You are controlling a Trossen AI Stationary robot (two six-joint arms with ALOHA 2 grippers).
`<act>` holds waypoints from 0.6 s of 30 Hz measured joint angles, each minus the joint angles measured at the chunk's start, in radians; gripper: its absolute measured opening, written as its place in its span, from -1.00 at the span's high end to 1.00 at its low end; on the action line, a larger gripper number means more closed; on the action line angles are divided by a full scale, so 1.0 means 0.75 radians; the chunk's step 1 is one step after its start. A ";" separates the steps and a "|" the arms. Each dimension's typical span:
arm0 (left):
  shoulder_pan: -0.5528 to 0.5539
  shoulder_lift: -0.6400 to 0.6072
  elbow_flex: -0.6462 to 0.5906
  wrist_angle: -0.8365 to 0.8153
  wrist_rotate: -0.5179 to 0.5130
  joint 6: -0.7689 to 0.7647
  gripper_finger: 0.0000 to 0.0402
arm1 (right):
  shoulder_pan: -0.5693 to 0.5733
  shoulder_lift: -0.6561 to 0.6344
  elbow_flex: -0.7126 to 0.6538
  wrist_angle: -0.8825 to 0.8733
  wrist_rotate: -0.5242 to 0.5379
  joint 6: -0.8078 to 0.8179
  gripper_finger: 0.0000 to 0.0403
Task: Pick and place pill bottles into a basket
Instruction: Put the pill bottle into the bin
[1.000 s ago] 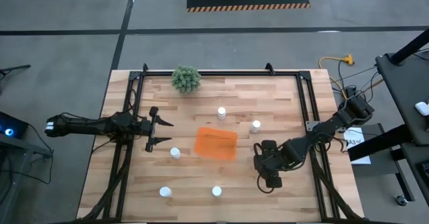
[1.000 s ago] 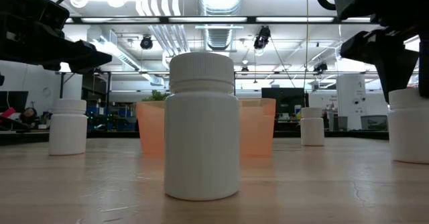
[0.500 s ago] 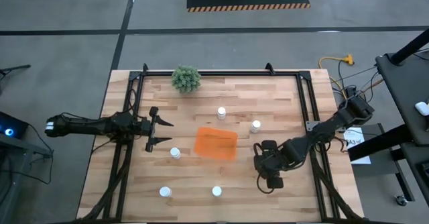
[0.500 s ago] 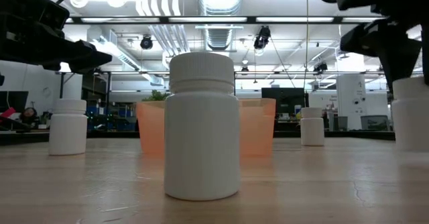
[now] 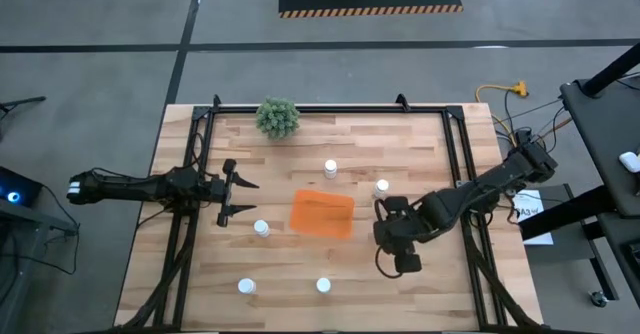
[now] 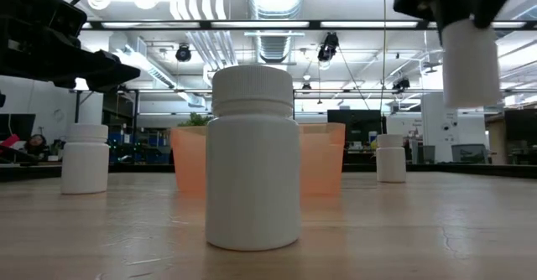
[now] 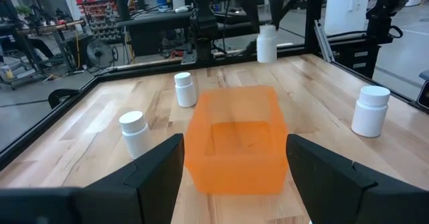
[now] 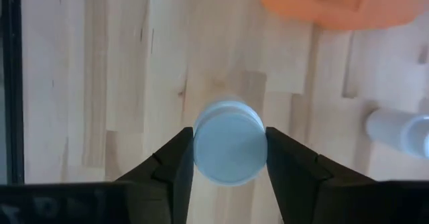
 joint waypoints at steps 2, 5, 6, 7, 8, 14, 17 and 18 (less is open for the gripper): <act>0.000 0.001 0.000 0.000 0.000 0.000 -0.22 | -0.021 0.000 0.038 -0.037 0.000 -0.023 0.27; 0.000 0.000 0.000 0.000 0.000 0.000 -0.22 | -0.048 0.000 0.084 -0.071 -0.003 -0.058 0.27; 0.000 0.000 0.000 0.000 0.000 0.000 -0.22 | -0.057 0.000 0.096 -0.077 -0.004 -0.071 0.27; 0.000 0.001 0.000 0.000 0.000 0.000 -0.22 | -0.066 0.000 0.107 -0.087 -0.003 -0.082 0.27; 0.000 0.001 0.000 0.000 0.000 0.000 -0.22 | -0.076 0.001 0.115 -0.098 -0.004 -0.093 0.27; 0.000 0.000 0.000 0.000 0.001 0.000 -0.22 | -0.139 0.031 0.165 -0.118 -0.030 -0.167 0.27; 0.000 0.001 0.000 -0.001 0.000 0.000 -0.22 | -0.173 0.062 0.190 -0.118 -0.035 -0.247 0.27; 0.000 0.001 0.000 0.000 0.000 0.000 -0.22 | -0.186 0.076 0.205 -0.120 -0.035 -0.275 0.27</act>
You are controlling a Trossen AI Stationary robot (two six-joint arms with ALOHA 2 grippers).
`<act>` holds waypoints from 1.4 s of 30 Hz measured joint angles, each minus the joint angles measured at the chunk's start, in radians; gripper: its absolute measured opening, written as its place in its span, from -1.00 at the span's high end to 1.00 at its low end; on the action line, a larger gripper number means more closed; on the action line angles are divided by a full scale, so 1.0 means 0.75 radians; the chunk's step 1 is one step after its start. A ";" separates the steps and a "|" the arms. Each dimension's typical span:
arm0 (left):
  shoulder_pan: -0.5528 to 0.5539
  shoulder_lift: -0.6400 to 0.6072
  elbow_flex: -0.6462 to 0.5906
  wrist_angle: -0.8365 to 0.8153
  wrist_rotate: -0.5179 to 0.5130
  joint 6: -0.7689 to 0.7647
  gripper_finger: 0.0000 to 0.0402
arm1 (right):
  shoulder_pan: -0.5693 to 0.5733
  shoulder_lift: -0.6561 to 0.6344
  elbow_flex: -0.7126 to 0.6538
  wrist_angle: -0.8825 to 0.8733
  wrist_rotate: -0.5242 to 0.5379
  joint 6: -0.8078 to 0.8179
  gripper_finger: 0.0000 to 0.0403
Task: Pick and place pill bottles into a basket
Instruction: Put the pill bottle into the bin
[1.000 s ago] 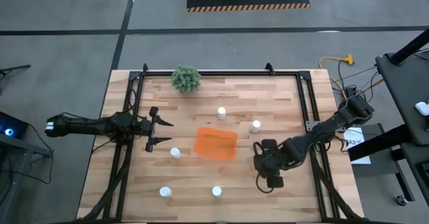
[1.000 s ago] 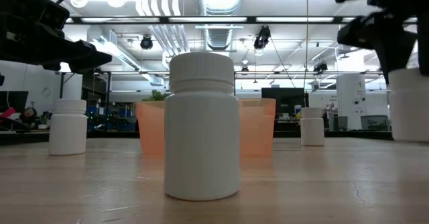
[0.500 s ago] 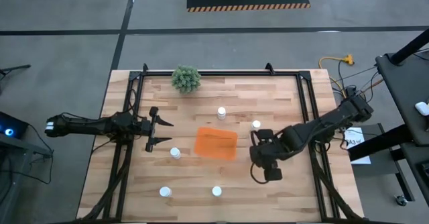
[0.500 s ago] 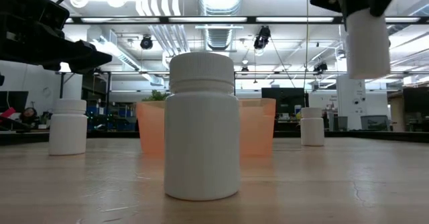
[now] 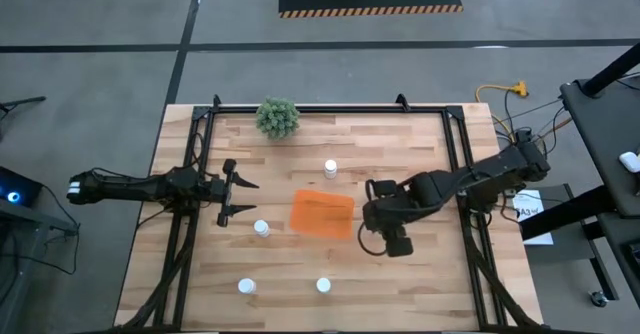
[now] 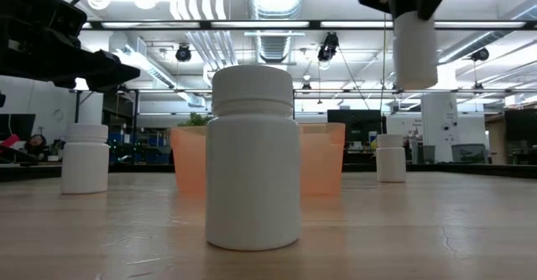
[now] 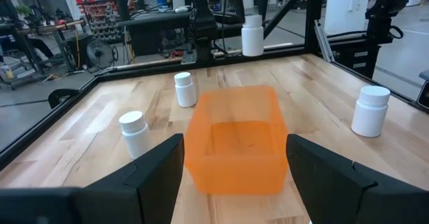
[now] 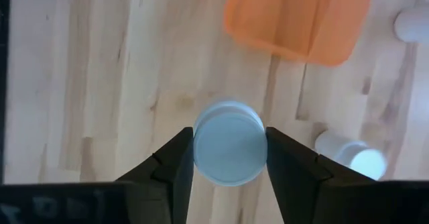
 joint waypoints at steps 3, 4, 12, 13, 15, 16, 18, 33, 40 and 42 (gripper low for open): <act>0.000 0.000 0.000 0.000 0.000 0.000 -0.22 | -0.040 0.044 0.048 -0.003 -0.009 -0.061 0.27; 0.000 0.001 0.000 0.000 0.000 0.000 -0.22 | -0.054 0.057 0.064 -0.003 -0.021 -0.086 0.27; 0.000 0.001 0.000 -0.001 0.000 0.000 -0.22 | -0.137 0.175 0.189 -0.005 -0.077 -0.259 0.27; 0.000 0.000 0.000 -0.001 0.000 0.000 -0.22 | -0.144 0.189 0.207 -0.003 -0.078 -0.280 0.27; 0.000 -0.001 0.000 0.000 0.000 0.000 -0.22 | -0.157 0.225 0.243 -0.009 -0.078 -0.315 0.27; 0.000 0.000 0.000 0.000 0.000 0.000 -0.22 | -0.161 0.245 0.265 -0.014 -0.079 -0.329 0.27; 0.000 -0.002 0.000 -0.001 0.000 0.000 -0.22 | -0.168 0.288 0.318 -0.029 -0.078 -0.363 0.27; 0.000 -0.001 0.000 0.000 0.000 0.000 -0.22 | -0.188 0.600 0.682 -0.189 -0.078 -0.563 0.26; 0.000 0.001 0.000 -0.001 0.000 0.000 -0.22 | -0.218 0.641 0.653 -0.147 -0.129 -0.588 0.26; 0.000 -0.001 0.000 0.001 0.000 0.000 -0.22 | -0.222 0.643 0.620 -0.103 -0.132 -0.594 0.26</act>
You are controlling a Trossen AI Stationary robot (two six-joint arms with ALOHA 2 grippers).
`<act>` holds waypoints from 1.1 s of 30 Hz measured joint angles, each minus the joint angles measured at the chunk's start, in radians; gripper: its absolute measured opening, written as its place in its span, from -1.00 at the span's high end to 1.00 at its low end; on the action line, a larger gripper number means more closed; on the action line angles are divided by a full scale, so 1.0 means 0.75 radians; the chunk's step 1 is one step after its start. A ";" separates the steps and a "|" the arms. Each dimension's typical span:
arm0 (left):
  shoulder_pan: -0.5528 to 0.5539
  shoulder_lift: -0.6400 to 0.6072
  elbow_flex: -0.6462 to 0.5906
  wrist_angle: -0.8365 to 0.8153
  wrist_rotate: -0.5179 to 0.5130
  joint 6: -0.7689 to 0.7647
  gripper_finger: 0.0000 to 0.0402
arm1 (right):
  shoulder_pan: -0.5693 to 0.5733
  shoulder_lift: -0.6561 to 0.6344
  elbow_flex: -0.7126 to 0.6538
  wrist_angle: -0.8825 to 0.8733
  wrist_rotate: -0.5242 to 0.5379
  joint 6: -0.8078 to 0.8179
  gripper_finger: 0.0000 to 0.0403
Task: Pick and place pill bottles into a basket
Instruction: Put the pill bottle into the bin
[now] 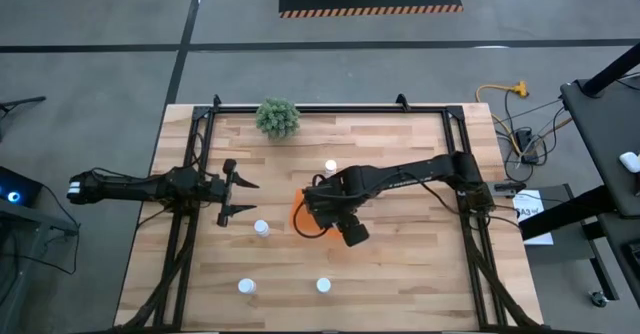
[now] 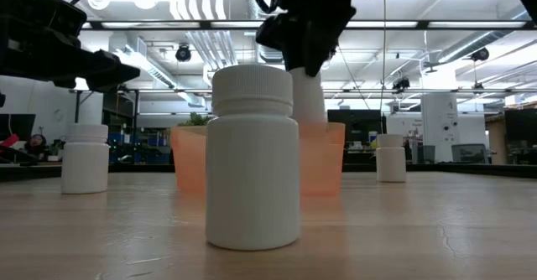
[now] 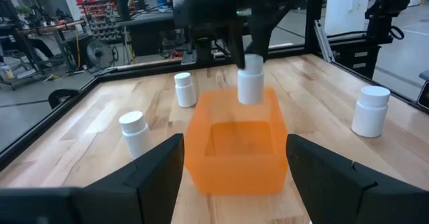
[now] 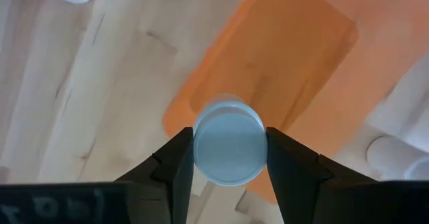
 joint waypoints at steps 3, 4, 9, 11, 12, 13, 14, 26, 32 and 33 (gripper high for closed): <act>0.000 0.000 0.000 -0.002 0.000 0.000 -0.22 | -0.006 -0.004 -0.062 0.090 -0.052 -0.014 0.26; 0.000 0.000 0.000 0.000 0.000 0.000 -0.22 | -0.008 -0.004 -0.082 0.109 -0.074 -0.015 0.26; 0.000 0.001 0.000 -0.001 0.000 0.000 -0.22 | -0.011 -0.004 -0.191 0.203 -0.093 -0.019 0.26; 0.000 0.000 0.000 -0.001 0.000 0.000 -0.22 | -0.011 -0.005 -0.228 0.244 -0.093 -0.018 0.26; 0.000 0.000 0.000 -0.001 0.000 0.000 -0.22 | -0.011 -0.006 -0.245 0.263 -0.093 -0.019 0.26; 0.000 0.000 0.000 -0.001 0.000 0.000 -0.22 | -0.012 -0.006 -0.259 0.277 -0.094 -0.019 0.26; 0.000 0.000 0.000 -0.001 0.000 0.000 -0.22 | -0.012 -0.006 -0.271 0.288 -0.097 -0.019 0.26; 0.000 0.001 0.000 -0.001 0.000 0.000 -0.22 | -0.019 -0.015 -0.356 0.378 -0.098 -0.022 0.26; 0.000 0.001 0.000 -0.001 0.000 0.000 -0.22 | -0.025 -0.014 -0.355 0.365 -0.101 -0.020 0.17; 0.000 0.001 0.000 -0.001 0.000 0.000 -0.22 | -0.025 -0.014 -0.354 0.360 -0.102 -0.017 0.14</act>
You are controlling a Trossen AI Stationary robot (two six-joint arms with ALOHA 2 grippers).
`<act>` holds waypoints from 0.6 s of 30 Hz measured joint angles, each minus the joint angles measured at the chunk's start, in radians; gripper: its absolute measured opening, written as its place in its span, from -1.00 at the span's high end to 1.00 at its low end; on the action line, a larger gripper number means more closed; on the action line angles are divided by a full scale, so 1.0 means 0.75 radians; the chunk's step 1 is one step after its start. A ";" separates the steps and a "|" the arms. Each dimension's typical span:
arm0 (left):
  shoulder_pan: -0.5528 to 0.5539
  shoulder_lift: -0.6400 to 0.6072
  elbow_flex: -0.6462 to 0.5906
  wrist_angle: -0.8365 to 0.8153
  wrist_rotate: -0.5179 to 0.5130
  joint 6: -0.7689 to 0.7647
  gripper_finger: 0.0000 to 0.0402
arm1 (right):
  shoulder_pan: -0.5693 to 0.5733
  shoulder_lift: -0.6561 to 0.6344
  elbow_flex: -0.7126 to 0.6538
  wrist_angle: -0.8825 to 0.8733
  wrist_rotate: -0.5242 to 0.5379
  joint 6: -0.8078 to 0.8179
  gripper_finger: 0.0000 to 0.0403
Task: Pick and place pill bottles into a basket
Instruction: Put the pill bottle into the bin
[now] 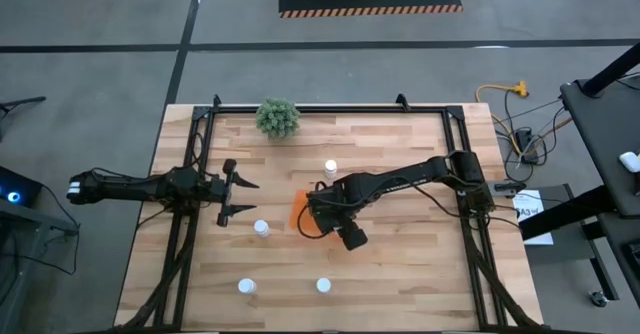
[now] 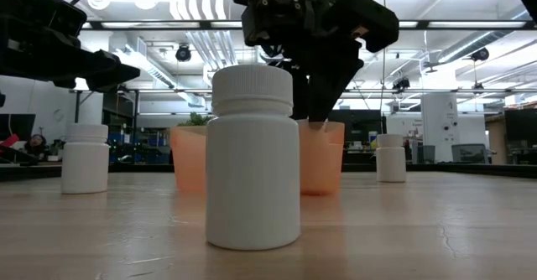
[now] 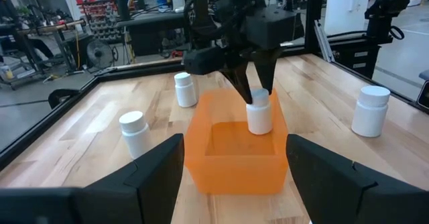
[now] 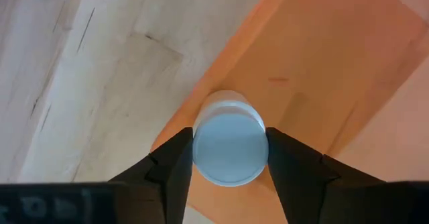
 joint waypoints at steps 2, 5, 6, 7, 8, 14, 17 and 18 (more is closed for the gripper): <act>0.000 0.000 0.000 0.000 0.000 0.000 -0.22 | 0.000 0.006 0.000 -0.014 0.006 0.005 0.07; 0.000 0.000 0.000 0.000 0.000 0.000 -0.22 | -0.002 0.008 0.000 -0.010 0.007 0.005 -0.01; 0.000 0.000 0.000 0.000 0.000 0.000 -0.22 | -0.002 0.007 0.001 -0.009 0.007 0.005 -0.03; 0.000 0.000 0.000 -0.001 0.000 0.000 -0.22 | -0.003 0.007 0.001 -0.010 0.006 0.005 -0.04; 0.000 -0.001 0.000 0.000 0.000 0.000 -0.22 | -0.003 0.007 0.001 -0.014 0.006 0.005 -0.05; 0.000 0.000 0.000 -0.001 0.000 0.000 -0.22 | -0.004 -0.004 0.001 -0.024 0.007 0.009 -0.07; 0.000 0.000 0.000 0.000 0.000 0.000 -0.22 | -0.004 -0.025 0.001 -0.029 0.009 0.008 -0.07; 0.000 0.000 0.000 0.000 0.000 0.000 -0.22 | -0.004 -0.038 0.001 -0.040 0.019 0.007 -0.07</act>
